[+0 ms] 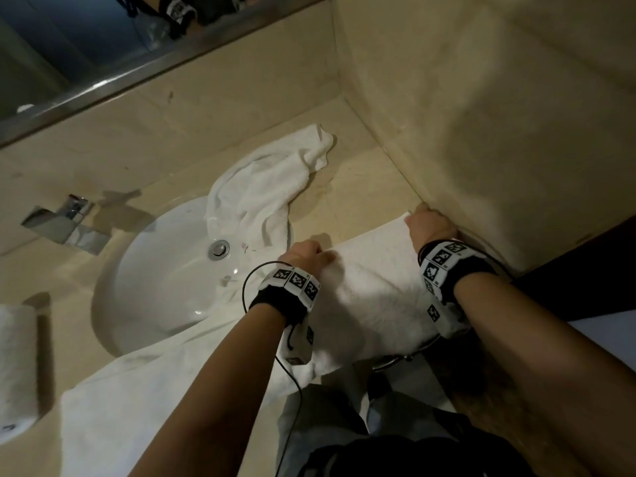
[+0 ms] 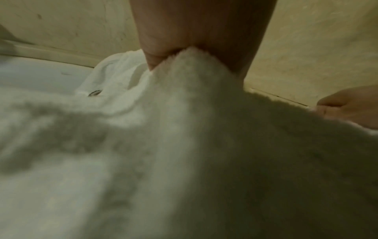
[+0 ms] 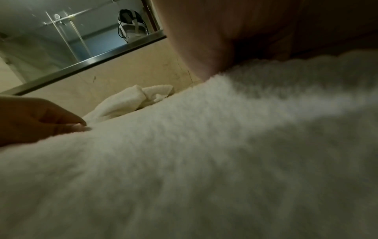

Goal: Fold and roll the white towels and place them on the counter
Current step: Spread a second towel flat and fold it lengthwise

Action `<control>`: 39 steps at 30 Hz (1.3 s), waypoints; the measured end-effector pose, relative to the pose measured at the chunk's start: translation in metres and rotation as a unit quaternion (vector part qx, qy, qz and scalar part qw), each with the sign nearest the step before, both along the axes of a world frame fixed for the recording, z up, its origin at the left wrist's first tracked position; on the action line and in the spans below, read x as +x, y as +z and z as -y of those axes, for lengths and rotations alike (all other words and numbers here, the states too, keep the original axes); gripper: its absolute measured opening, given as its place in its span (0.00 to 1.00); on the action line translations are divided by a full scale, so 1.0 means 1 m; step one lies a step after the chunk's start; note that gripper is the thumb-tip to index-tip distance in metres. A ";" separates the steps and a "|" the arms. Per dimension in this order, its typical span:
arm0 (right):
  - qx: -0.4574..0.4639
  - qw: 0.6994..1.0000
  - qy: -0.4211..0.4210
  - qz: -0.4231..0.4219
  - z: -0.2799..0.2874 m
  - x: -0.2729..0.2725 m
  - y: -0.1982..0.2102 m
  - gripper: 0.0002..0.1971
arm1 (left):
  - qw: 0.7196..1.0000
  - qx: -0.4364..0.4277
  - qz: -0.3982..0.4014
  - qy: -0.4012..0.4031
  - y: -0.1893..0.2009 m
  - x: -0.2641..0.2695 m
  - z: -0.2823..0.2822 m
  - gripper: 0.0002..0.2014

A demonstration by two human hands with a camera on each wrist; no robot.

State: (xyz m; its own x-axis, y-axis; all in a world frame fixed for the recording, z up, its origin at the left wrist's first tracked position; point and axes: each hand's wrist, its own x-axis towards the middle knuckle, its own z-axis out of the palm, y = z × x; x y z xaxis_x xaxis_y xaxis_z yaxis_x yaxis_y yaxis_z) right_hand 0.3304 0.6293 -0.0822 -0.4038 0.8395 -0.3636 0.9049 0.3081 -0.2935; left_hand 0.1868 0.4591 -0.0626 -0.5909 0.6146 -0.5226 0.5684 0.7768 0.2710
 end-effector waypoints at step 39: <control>-0.132 0.933 0.256 0.215 0.112 -0.057 0.029 0.36 | 0.891 -0.194 -0.026 0.410 0.021 -0.002 0.236 0.34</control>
State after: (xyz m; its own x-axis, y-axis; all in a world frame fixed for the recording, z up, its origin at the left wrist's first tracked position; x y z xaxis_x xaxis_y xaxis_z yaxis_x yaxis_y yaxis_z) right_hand 0.2732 0.5178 -0.0530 -0.4977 0.4347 -0.7505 0.7100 0.7012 -0.0647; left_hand 0.1844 0.2232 -0.0417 -0.7875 -0.2551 -0.5610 -0.2291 0.9663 -0.1177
